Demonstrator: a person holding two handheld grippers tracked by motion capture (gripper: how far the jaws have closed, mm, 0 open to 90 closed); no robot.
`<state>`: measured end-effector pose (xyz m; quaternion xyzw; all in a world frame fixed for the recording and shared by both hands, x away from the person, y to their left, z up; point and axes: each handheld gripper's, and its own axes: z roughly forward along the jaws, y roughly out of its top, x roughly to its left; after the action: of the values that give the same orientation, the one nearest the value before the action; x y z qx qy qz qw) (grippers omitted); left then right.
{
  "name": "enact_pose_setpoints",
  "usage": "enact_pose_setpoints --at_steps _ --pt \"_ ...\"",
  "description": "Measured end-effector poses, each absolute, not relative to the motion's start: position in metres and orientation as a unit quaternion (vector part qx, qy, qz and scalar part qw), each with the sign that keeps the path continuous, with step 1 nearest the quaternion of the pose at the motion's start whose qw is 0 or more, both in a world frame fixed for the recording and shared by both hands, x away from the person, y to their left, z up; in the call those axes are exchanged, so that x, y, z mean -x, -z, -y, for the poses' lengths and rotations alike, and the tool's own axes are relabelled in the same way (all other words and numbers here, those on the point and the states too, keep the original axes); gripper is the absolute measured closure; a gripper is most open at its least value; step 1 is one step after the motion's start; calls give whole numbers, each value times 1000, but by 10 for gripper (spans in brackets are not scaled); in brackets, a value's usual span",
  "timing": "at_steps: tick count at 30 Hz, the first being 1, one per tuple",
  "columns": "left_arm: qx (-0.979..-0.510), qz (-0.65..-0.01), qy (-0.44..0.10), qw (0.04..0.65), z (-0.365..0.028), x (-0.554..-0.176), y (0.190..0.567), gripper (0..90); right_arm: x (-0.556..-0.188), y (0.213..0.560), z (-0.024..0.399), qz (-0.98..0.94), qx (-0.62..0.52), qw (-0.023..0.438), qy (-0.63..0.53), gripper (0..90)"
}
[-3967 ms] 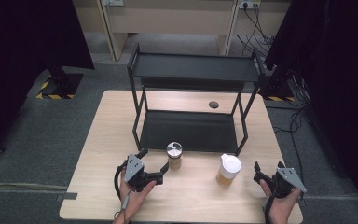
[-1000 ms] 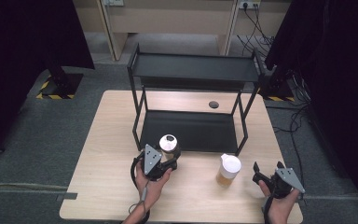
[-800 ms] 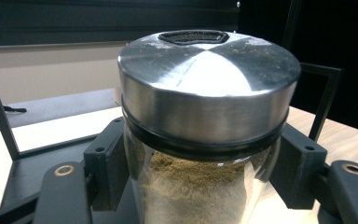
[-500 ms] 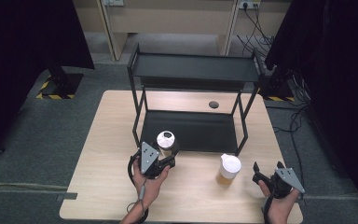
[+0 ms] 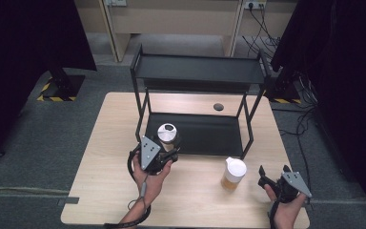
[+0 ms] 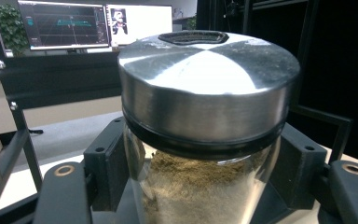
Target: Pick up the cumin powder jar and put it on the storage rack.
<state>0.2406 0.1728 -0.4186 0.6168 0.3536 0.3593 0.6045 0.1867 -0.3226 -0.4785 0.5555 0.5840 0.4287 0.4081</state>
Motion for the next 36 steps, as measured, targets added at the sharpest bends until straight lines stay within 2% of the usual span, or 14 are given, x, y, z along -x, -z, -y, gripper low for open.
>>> enact_pose_setpoints --at_steps 36 --pt "-603 -339 -389 609 -160 -252 377 304 -186 479 322 -585 -554 409 -429 97"
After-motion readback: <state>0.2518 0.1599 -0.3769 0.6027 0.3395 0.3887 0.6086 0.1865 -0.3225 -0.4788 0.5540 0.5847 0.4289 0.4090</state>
